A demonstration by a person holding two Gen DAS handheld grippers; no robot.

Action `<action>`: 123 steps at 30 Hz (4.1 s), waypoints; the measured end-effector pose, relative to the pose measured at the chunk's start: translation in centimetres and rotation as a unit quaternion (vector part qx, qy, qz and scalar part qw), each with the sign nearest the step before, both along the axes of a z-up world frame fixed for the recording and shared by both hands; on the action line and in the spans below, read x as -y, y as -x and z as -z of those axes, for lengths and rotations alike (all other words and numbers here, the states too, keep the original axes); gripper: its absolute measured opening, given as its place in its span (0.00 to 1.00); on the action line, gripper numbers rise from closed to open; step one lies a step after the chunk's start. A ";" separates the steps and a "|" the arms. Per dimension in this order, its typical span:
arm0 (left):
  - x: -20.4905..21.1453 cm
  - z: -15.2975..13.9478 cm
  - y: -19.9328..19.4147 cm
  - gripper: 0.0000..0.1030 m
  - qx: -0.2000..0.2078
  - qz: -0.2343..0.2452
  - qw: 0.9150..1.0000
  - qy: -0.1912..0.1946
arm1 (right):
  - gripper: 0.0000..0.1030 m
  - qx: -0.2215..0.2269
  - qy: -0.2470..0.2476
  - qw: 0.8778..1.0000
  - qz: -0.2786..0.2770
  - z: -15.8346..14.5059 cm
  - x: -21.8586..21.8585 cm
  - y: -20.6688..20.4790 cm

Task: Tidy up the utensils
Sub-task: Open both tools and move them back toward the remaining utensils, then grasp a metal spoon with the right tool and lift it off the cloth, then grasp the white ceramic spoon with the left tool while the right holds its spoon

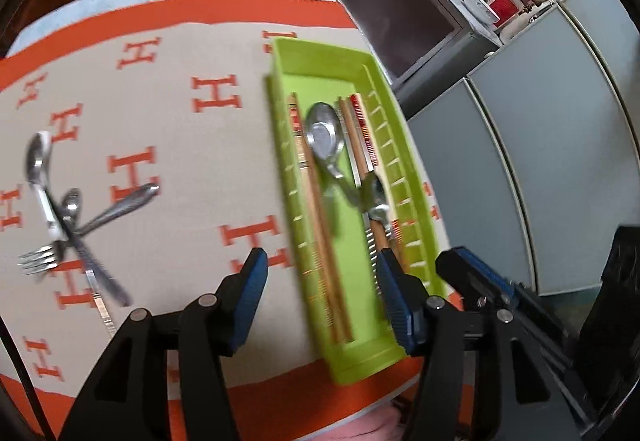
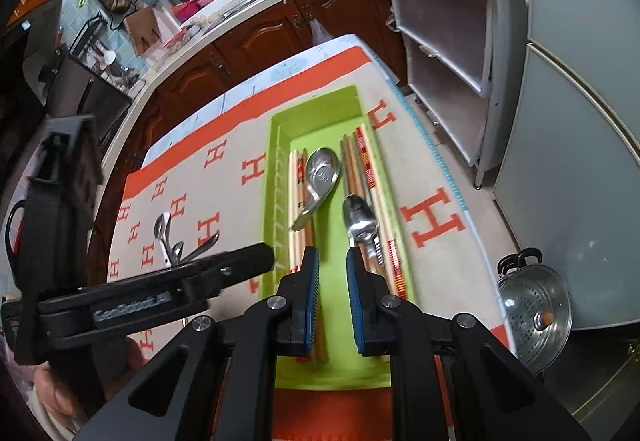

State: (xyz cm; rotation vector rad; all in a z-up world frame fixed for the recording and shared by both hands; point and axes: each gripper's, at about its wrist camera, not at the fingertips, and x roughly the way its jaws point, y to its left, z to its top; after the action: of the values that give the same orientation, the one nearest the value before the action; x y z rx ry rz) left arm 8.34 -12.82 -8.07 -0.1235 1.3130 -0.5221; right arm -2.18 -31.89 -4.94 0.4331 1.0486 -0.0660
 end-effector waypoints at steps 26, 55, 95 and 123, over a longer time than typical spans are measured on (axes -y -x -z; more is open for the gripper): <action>-15.4 -1.7 2.1 0.59 0.073 -0.128 0.988 -0.040 | 0.29 -0.043 0.038 0.991 -0.118 1.8 -10.5 -3.5; -28.1 1.3 -3.7 0.59 0.072 -0.207 0.975 -0.029 | 0.29 -0.083 0.071 0.941 -0.321 4.6 -27.8 -16.5; -27.9 7.4 -5.6 0.54 -0.024 -0.205 0.977 0.058 | 0.02 -0.051 0.084 0.916 -0.389 10.0 -32.0 -20.1; -28.0 7.3 -5.2 0.54 -0.024 -0.206 0.976 0.067 | 0.01 -0.044 0.043 0.931 -0.360 7.2 -29.7 -19.9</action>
State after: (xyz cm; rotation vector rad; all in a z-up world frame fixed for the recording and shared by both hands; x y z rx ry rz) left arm 13.57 15.17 -15.36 -0.5113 1.2548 -0.2526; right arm 17.69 -2.16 -12.13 -0.0557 1.2338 0.5274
